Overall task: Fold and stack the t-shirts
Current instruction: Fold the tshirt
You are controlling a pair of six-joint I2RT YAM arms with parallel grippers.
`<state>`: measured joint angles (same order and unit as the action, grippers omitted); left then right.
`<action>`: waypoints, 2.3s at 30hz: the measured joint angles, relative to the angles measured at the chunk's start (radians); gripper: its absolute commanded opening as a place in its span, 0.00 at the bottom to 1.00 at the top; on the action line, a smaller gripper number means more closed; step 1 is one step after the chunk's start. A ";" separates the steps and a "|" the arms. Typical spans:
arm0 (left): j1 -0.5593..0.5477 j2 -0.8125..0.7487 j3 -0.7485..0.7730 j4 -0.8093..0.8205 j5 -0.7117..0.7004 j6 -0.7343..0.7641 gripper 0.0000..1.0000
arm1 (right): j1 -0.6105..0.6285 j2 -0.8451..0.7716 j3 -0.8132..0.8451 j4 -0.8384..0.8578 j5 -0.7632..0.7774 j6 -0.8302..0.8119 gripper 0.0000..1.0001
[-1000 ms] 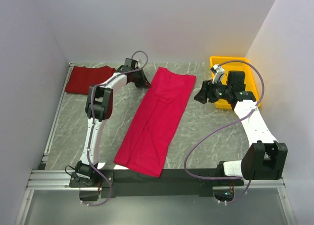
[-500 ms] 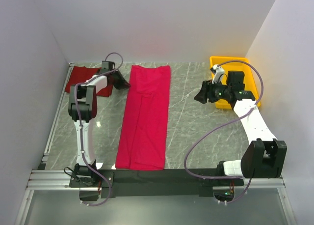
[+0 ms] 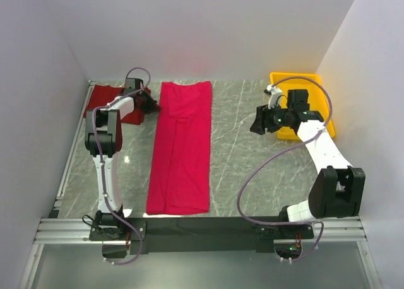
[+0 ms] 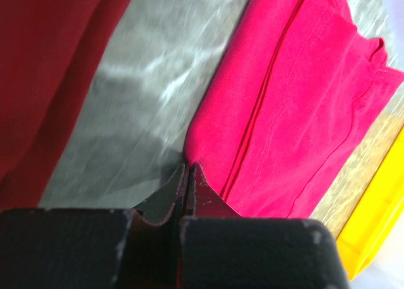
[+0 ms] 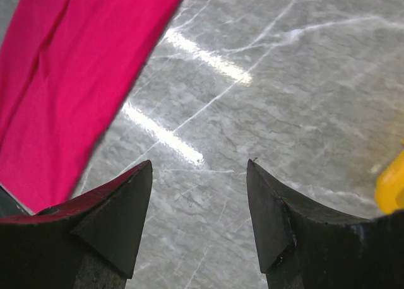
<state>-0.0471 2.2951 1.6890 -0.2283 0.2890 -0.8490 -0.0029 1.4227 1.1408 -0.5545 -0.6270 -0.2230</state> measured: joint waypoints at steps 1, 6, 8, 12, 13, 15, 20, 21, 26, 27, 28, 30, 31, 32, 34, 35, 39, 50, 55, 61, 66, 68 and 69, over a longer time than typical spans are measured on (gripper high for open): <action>0.000 0.011 0.019 -0.003 0.000 -0.003 0.01 | 0.013 0.005 0.003 -0.008 0.006 -0.022 0.68; 0.001 0.048 0.084 -0.024 0.000 -0.002 0.01 | 0.101 0.009 0.003 -0.037 0.030 -0.129 0.68; 0.001 0.053 0.090 -0.025 0.003 -0.002 0.01 | 0.135 0.013 0.003 -0.042 0.036 -0.158 0.69; 0.002 0.052 0.082 -0.014 0.010 0.002 0.18 | 0.189 0.039 0.006 -0.058 0.033 -0.217 0.70; 0.003 0.049 0.071 -0.003 0.014 0.002 0.29 | 0.203 0.047 0.007 -0.066 0.031 -0.238 0.70; 0.005 0.032 0.047 0.023 0.028 0.007 0.44 | 0.232 0.059 0.007 -0.091 0.021 -0.304 0.70; 0.006 -0.063 -0.031 0.027 0.032 0.050 0.60 | 0.353 0.046 -0.016 -0.144 -0.019 -0.560 0.71; 0.006 -0.087 -0.039 0.024 0.032 0.063 0.61 | 0.392 0.035 -0.035 -0.159 -0.025 -0.631 0.71; 0.007 -0.288 -0.121 0.009 0.029 0.138 0.66 | 0.526 0.009 -0.071 -0.238 -0.038 -0.844 0.72; 0.008 -0.351 -0.153 0.003 0.027 0.159 0.69 | 0.553 0.000 -0.078 -0.241 -0.038 -0.873 0.72; 0.008 -0.409 -0.187 0.003 0.021 0.180 0.72 | 0.578 -0.011 -0.089 -0.238 -0.034 -0.893 0.71; 0.010 -0.568 -0.286 -0.014 0.000 0.209 0.83 | 0.640 -0.054 -0.132 -0.229 -0.027 -0.929 0.72; 0.014 -0.666 -0.358 -0.008 -0.009 0.221 0.89 | 0.679 -0.078 -0.158 -0.220 -0.020 -0.937 0.72; 0.019 -0.774 -0.436 -0.009 -0.016 0.222 0.94 | 0.723 -0.103 -0.188 -0.202 -0.010 -0.938 0.72; 0.044 -0.976 -0.600 -0.002 -0.021 0.201 0.96 | 0.822 -0.145 -0.248 -0.160 0.013 -0.924 0.71; 0.061 -1.071 -0.674 -0.010 -0.020 0.180 0.96 | 0.871 -0.161 -0.275 -0.135 0.026 -0.909 0.71; 0.109 -1.368 -0.956 -0.054 -0.005 0.053 0.91 | 1.024 -0.171 -0.344 -0.026 0.089 -0.819 0.71; 0.106 -1.621 -1.233 -0.460 0.029 -0.185 0.77 | 1.177 -0.171 -0.440 0.177 0.222 -0.674 0.71; 0.106 -1.568 -1.233 -0.586 0.029 -0.184 0.75 | 1.177 -0.171 -0.440 0.218 0.245 -0.659 0.71; 0.091 -1.527 -1.233 -0.677 0.026 -0.185 0.73 | 1.176 -0.171 -0.440 0.230 0.257 -0.657 0.72; 0.046 -1.479 -1.231 -0.742 -0.002 -0.208 0.74 | 1.171 -0.172 -0.440 0.230 0.262 -0.657 0.72; 0.026 -1.464 -1.228 -0.755 -0.007 -0.217 0.74 | 1.163 -0.172 -0.440 0.230 0.260 -0.658 0.72; 0.004 -1.443 -1.225 -0.763 -0.018 -0.230 0.74 | 1.155 -0.173 -0.440 0.229 0.258 -0.659 0.72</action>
<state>-0.0433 0.8520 0.4644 -0.9913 0.2714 -1.0794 1.1519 1.2495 0.7006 -0.3252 -0.3687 -0.8822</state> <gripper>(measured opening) 0.736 0.716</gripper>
